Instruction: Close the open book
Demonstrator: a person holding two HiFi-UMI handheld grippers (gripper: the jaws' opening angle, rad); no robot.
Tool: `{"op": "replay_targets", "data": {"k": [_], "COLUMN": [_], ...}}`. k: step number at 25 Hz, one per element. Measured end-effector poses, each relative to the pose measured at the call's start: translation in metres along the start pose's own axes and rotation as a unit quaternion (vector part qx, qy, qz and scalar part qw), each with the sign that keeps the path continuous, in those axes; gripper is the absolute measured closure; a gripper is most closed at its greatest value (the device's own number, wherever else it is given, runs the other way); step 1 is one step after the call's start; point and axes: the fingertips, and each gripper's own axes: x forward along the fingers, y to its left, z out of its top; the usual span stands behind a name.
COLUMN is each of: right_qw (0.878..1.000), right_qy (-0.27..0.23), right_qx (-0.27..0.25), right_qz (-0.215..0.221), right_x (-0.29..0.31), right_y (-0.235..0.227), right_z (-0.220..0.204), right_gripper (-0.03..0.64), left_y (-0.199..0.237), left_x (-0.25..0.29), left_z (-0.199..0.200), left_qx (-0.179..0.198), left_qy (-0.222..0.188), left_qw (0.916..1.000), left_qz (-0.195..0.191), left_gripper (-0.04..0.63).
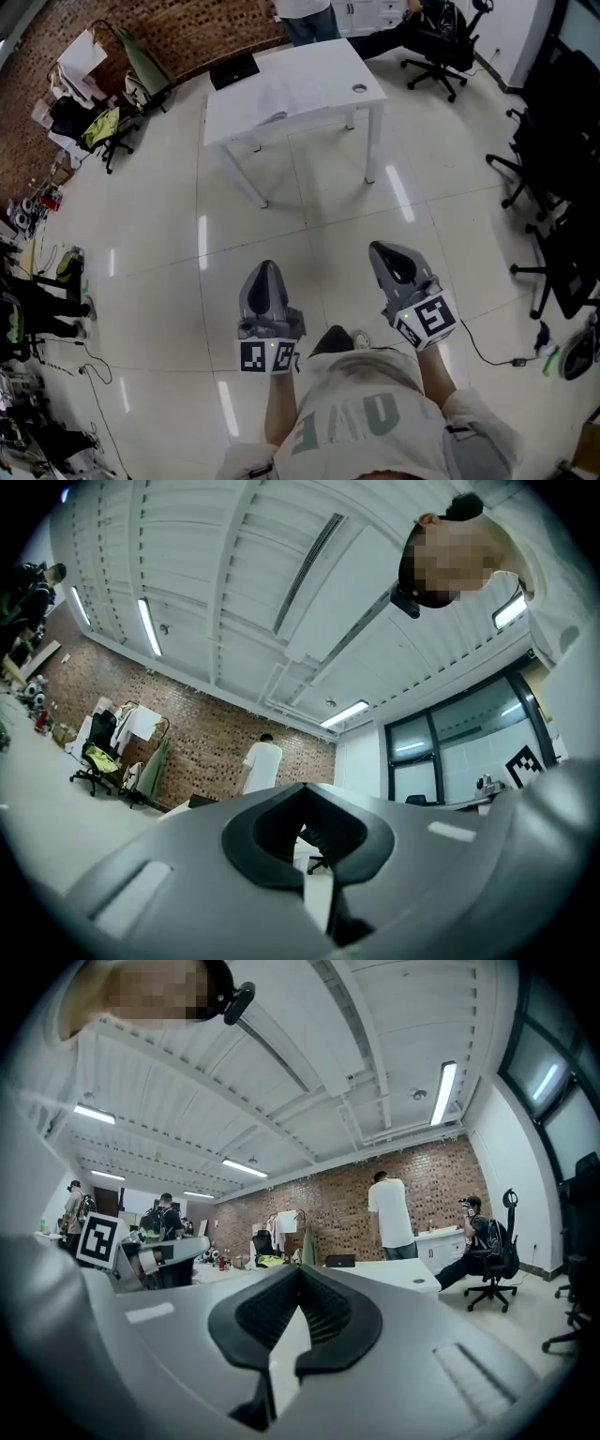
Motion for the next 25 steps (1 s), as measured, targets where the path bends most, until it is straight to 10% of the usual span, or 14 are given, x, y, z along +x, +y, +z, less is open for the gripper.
{"op": "replay_targets", "data": {"k": [10,25], "right_qw": [1.0,0.998], "right_qy": [0.027,0.012], "right_qx": [0.012,-0.023], "right_qz": [-0.003,0.052], "right_x": [0.072,0.398], "right_y": [-0.046,-0.133], "right_z": [-0.029,0.012], "right_gripper": [0.614,0.614], "left_y": [0.054,0.236], "left_x": [0.069,0.357], "left_z": [-0.043,-0.076], "left_qx": [-0.012,-0.022], "left_qy": [0.016,0.013], "left_qw": [0.9997,0.9977], "left_qz": [0.014,-0.063], "left_gripper": [0.58,0.58]}}
